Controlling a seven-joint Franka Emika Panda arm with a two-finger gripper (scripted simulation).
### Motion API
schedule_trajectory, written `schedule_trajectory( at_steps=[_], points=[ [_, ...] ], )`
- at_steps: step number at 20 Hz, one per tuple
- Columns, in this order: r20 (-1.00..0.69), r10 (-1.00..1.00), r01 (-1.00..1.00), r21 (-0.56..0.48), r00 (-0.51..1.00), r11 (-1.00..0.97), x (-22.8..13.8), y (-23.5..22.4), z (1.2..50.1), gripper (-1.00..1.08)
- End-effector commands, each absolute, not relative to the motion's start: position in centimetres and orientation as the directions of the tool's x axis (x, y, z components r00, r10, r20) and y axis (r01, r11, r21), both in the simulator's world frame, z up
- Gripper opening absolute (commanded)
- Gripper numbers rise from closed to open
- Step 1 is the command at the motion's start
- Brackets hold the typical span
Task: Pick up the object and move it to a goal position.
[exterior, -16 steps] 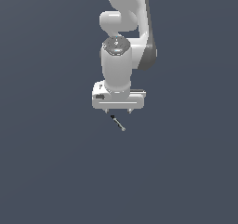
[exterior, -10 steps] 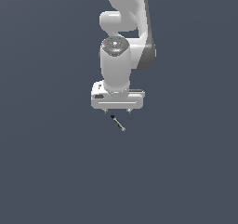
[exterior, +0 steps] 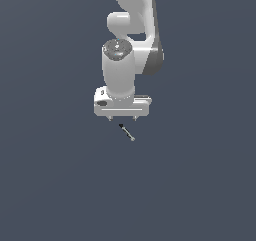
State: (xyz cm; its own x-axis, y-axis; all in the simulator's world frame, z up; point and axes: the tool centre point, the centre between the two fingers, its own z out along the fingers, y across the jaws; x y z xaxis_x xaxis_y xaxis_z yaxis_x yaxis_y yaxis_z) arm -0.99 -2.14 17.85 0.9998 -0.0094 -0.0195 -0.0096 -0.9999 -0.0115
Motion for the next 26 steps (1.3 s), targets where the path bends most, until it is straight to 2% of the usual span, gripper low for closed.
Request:
schedule_trajectory(
  at_steps=[1, 11, 26],
  points=[
    [-0.020, -0.004, -0.004, -0.011, 1.000, -1.000, -1.0, -2.1, 17.7, 1.00],
    [-0.017, 0.112, 0.111, -0.005, 0.994, -0.994, -1.4, -2.0, 15.4, 1.00],
    [-0.007, 0.480, 0.480, 0.002, 0.877, -0.877, -3.6, -1.3, 8.3, 1.00]
  ],
)
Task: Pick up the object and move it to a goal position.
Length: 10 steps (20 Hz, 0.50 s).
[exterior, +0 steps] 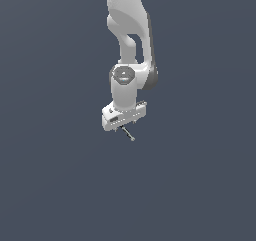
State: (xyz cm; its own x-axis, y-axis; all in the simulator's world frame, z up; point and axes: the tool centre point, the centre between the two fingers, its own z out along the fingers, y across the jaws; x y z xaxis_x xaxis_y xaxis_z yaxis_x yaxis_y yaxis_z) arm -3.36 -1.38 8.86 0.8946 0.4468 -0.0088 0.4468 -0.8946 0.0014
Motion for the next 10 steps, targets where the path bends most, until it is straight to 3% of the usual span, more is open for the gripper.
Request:
schedule_trajectory(
  at_steps=[1, 10],
  points=[
    [-0.006, 0.497, 0.497, 0.002, 0.868, -0.868, -3.7, -1.2, 7.9, 1.00],
    [0.000, 0.588, 0.588, 0.000, 0.809, -0.809, -4.5, -0.8, 6.1, 1.00]
  ],
)
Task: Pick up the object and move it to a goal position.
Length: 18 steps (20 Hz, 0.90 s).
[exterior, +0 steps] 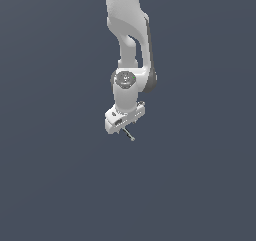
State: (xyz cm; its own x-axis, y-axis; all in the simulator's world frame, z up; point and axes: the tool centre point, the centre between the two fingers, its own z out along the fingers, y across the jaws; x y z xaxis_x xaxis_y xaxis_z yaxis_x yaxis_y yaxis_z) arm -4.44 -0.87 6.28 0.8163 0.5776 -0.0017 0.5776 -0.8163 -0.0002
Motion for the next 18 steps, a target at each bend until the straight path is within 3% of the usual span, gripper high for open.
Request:
schedule_trajectory(
  at_steps=[1, 18],
  points=[
    [0.000, 0.591, 0.591, 0.000, 0.807, -0.807, -4.5, -0.8, 6.0, 1.00],
    [0.000, 0.594, 0.594, 0.000, 0.805, -0.805, -4.7, -0.8, 1.4, 1.00]
  ],
)
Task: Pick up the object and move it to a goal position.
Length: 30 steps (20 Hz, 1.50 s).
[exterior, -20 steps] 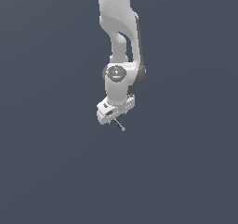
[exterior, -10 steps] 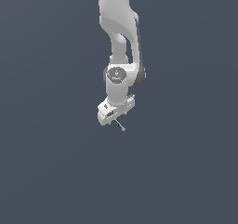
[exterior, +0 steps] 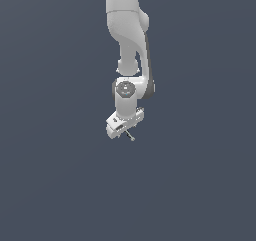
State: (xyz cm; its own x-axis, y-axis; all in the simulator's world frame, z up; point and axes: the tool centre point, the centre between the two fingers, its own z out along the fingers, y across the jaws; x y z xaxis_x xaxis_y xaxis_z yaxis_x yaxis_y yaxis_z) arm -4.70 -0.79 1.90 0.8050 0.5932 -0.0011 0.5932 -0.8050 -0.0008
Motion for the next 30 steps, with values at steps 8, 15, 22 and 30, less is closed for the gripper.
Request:
schedule_trajectory(
  at_steps=[8, 15, 22, 30],
  points=[
    [0.000, 0.594, 0.594, 0.000, 0.805, -0.805, -4.6, -0.8, 1.0, -1.00],
    [0.000, 0.594, 0.594, 0.000, 0.805, -0.805, -4.6, -0.8, 1.0, -1.00],
    [0.000, 0.594, 0.594, 0.000, 0.805, -0.805, -4.5, -0.3, 2.4, -1.00],
    [-0.001, 0.594, 0.594, 0.000, 0.804, -0.804, -3.9, 1.8, 7.7, -1.00]
  ],
)
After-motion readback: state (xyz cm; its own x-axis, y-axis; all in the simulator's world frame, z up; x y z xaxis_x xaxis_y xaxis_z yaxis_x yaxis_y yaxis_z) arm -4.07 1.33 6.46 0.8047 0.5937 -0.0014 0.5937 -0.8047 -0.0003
